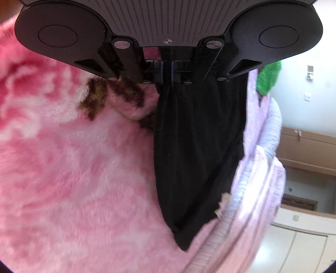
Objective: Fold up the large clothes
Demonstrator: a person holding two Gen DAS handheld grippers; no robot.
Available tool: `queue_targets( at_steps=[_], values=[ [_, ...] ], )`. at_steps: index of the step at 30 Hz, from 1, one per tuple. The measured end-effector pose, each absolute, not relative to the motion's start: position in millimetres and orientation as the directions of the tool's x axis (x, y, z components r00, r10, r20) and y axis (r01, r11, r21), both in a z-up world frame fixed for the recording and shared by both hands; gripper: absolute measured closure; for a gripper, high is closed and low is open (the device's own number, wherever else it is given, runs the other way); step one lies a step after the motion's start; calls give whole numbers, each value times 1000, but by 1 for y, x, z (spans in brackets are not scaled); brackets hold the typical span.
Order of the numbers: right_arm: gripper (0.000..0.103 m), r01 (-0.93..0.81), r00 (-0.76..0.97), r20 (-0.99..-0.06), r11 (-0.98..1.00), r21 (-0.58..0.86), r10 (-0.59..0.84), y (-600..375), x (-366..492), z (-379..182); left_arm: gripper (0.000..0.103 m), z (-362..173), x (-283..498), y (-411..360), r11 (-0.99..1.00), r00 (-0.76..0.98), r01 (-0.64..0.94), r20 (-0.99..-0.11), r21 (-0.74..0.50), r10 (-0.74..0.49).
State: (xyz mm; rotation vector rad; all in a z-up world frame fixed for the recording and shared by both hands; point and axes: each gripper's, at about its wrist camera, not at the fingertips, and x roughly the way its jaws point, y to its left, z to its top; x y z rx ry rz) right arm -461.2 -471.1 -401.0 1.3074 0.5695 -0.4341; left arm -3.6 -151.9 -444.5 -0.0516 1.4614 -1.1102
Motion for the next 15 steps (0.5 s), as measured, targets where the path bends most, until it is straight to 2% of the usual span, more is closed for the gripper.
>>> queue_targets(
  at_steps=[7, 15],
  values=[
    [101, 593, 779, -622, 224, 773, 82, -429, -489, -369, 100, -402, -17, -104, 516, -211, 546, -704, -660, -678],
    [101, 675, 710, -669, 58, 736, 217, -356, -559, -364, 100, -386, -65, -9, 645, -273, 437, -776, -627, -569]
  ],
)
